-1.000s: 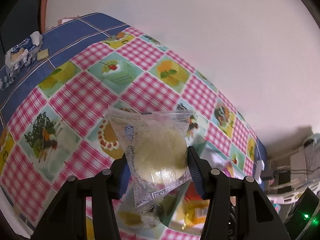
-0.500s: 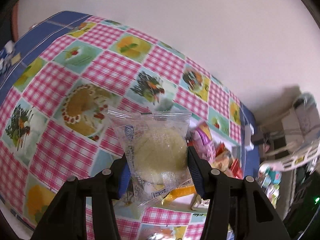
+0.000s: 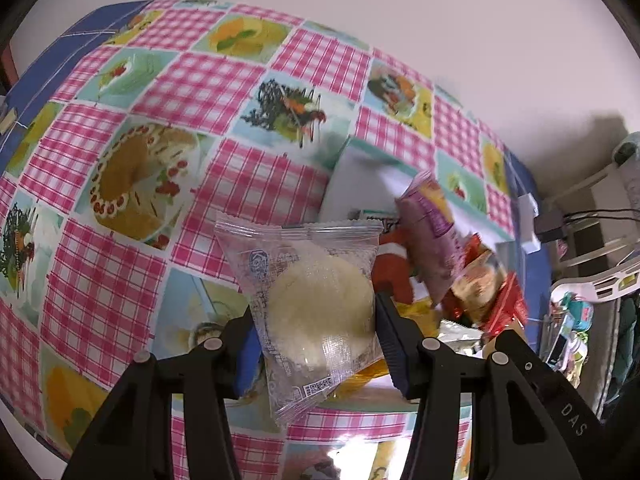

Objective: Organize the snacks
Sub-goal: 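Carry the jelly cup and bun over the white tray and open both grippers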

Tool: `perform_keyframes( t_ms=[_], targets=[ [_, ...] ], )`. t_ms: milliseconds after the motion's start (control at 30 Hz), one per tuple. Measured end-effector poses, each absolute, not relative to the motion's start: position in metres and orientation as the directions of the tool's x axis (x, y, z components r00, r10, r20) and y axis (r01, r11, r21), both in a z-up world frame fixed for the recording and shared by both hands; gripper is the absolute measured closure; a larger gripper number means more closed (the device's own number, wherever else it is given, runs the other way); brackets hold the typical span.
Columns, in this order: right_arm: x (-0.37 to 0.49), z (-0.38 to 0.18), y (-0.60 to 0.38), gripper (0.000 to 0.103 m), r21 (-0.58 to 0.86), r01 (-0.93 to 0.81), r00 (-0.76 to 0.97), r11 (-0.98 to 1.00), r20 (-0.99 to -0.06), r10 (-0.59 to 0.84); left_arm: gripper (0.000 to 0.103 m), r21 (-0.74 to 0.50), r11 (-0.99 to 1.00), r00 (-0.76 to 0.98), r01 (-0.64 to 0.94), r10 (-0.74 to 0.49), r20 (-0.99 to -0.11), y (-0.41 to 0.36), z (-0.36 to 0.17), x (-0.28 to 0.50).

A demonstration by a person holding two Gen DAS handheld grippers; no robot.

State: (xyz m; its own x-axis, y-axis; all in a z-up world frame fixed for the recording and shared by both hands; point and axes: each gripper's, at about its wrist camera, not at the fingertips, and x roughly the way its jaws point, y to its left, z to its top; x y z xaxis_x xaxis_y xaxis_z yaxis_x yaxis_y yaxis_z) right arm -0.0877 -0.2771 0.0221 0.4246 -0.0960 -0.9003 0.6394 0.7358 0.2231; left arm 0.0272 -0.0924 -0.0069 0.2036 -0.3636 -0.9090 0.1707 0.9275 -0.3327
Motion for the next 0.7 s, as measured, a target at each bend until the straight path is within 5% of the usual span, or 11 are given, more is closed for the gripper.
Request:
perform_keyframes(
  t_ms=[700],
  targets=[
    [-0.082, -0.015, -0.29, 0.064, 0.227, 0.686, 0.344, 0.692, -0.939, -0.033, 0.048, -0.381, 0.882, 0.109, 0.279, -0.423, -0.9, -0.137, -0.026, 0.014]
  ],
)
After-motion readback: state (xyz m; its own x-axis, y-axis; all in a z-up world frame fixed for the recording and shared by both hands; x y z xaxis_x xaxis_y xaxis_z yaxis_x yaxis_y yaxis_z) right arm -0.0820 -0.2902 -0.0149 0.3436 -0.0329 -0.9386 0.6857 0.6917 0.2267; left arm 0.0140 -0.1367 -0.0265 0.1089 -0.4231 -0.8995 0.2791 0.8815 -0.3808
